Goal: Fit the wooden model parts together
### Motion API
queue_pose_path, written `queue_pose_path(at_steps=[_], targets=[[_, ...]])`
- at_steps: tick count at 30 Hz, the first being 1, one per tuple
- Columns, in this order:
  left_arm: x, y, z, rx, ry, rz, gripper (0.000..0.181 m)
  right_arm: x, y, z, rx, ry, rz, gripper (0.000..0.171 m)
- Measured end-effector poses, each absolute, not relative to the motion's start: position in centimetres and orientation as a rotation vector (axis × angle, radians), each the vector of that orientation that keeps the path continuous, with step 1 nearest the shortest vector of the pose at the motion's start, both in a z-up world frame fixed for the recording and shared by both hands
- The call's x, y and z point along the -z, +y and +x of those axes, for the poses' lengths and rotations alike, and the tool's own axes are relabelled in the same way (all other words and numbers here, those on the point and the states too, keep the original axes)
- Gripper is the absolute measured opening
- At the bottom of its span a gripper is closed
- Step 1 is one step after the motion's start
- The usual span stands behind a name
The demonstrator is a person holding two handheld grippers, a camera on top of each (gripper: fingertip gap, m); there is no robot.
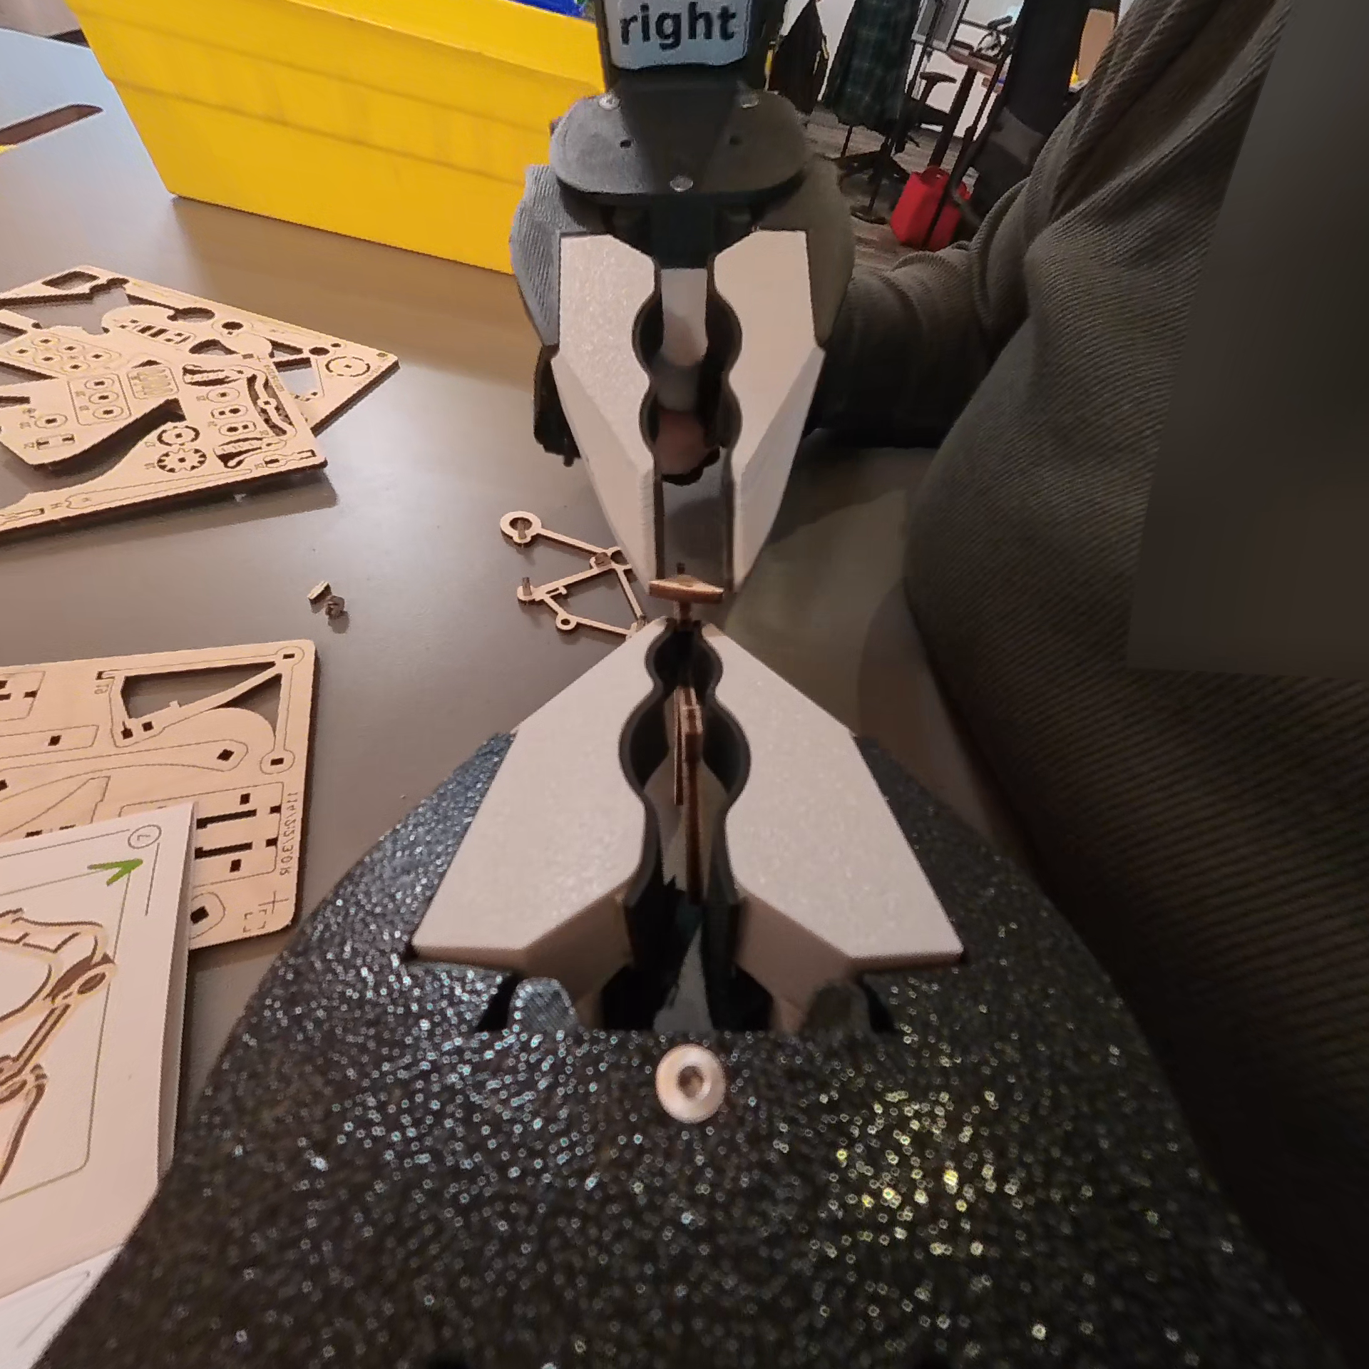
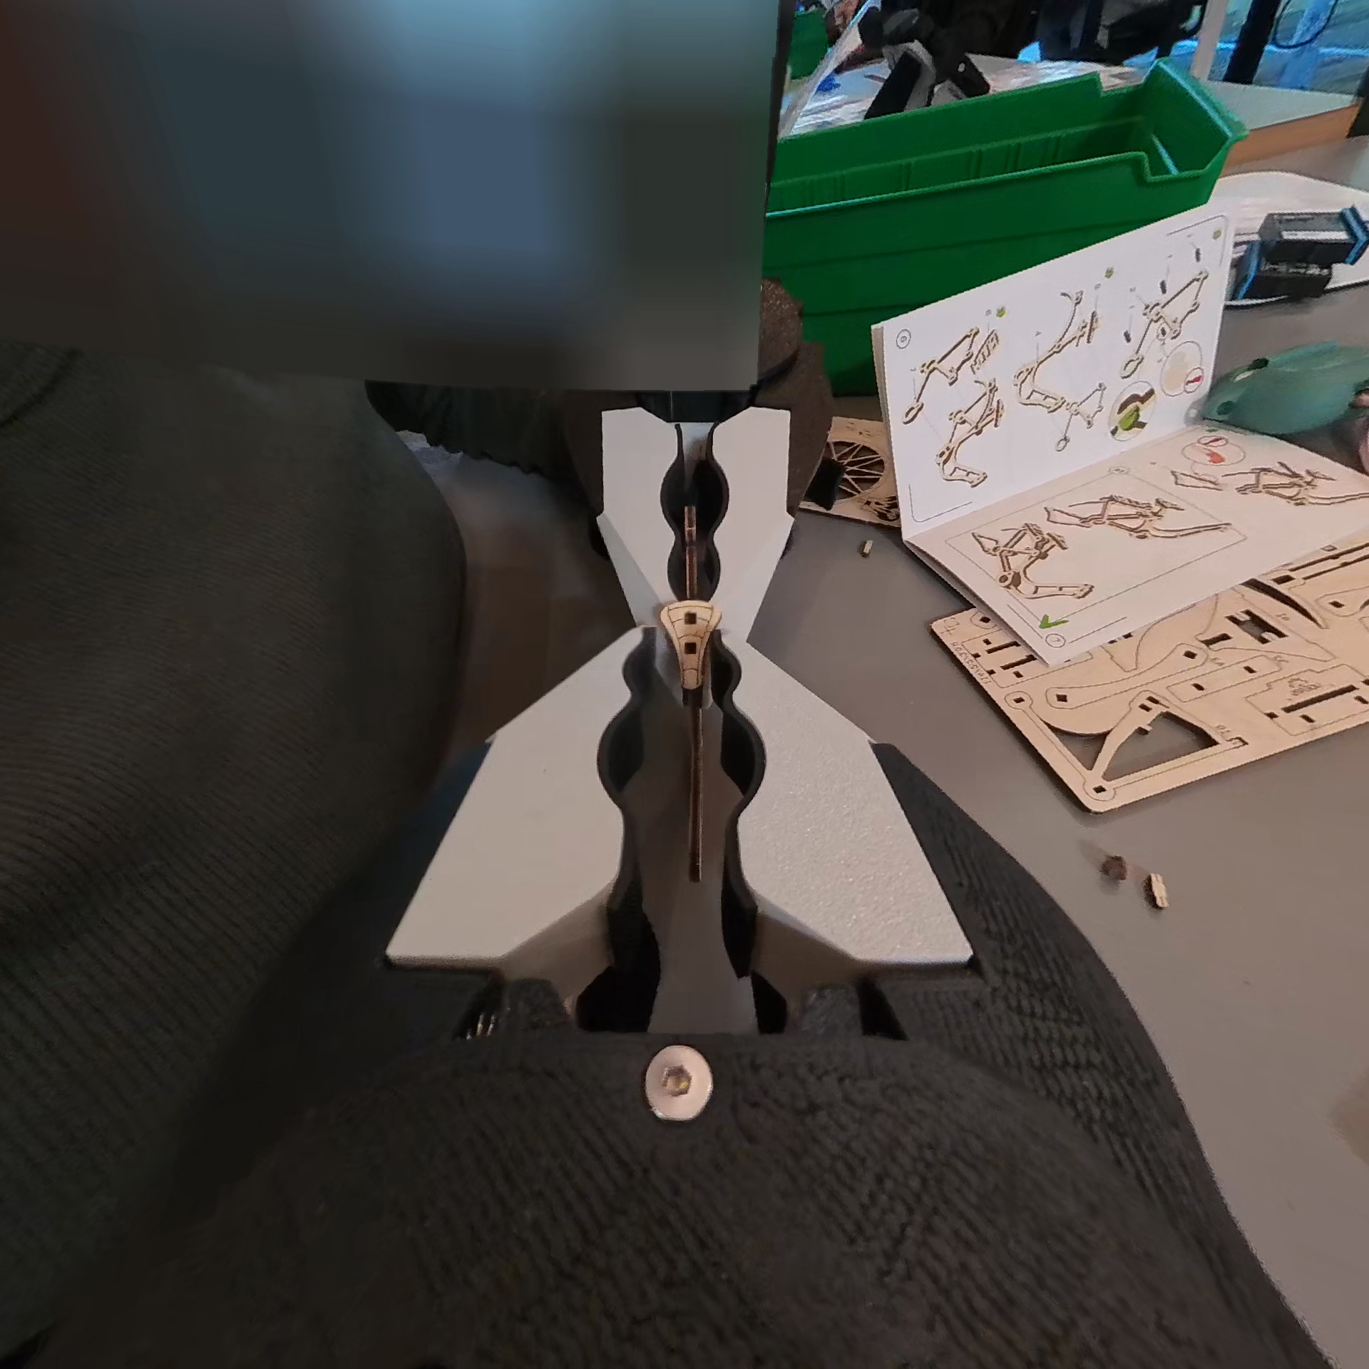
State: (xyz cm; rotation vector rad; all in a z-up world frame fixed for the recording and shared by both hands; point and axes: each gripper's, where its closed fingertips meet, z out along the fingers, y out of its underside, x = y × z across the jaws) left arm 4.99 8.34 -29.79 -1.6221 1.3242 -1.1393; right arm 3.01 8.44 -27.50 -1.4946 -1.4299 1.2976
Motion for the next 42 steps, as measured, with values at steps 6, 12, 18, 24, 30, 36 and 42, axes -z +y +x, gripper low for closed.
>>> queue_pose_path(at_steps=[6,12,18,24,30,36,42], targets=[[29.8,8.4,5.0,1.144,1.319,-1.629,0.000,27.3,8.4,2.5,-1.289,-1.412,-1.469,0.025],[29.8,8.4,5.0,1.143,1.319,-1.629,0.000,26.9,8.7,2.2,-1.183,-1.397,-1.402,0.022],[29.8,8.4,5.0,1.139,1.321,-1.626,0.000,27.3,8.7,2.0,-1.173,-1.390,-1.409,0.015],[29.8,8.4,5.0,1.142,1.319,-1.629,0.000,27.2,8.8,2.1,-1.169,-1.374,-1.386,0.015],[29.8,8.5,5.0,1.144,1.317,-1.631,0.000,25.0,9.3,3.0,-1.254,-1.243,-1.290,0.000],[29.9,8.5,5.0,1.144,1.317,-1.632,0.000,26.7,9.0,2.4,-1.217,-1.314,-1.345,0.000],[29.9,8.2,5.0,1.130,1.337,-1.612,0.000,26.8,8.7,2.3,-1.237,-1.332,-1.352,0.000]])
